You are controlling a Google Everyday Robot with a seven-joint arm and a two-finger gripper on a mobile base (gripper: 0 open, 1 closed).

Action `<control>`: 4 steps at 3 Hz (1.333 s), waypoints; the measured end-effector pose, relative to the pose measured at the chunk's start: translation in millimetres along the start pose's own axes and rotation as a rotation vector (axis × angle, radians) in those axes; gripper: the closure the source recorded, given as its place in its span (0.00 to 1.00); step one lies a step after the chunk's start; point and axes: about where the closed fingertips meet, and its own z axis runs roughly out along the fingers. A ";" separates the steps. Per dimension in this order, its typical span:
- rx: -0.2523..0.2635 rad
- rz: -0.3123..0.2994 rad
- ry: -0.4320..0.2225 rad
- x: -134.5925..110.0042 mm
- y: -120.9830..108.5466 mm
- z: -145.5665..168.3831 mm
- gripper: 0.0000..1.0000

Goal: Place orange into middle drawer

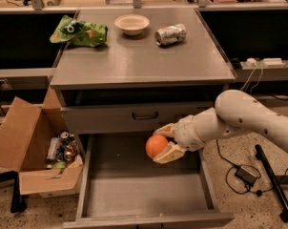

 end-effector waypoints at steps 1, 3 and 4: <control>0.000 0.000 0.000 0.0 0.0 0.0 1.00; 0.013 0.221 0.007 109.1 0.0 77.0 1.00; 0.002 0.295 0.044 148.0 3.9 110.0 1.00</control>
Offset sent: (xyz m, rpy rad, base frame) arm 0.0192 -0.0314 -0.1453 0.0585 0.1651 -0.1906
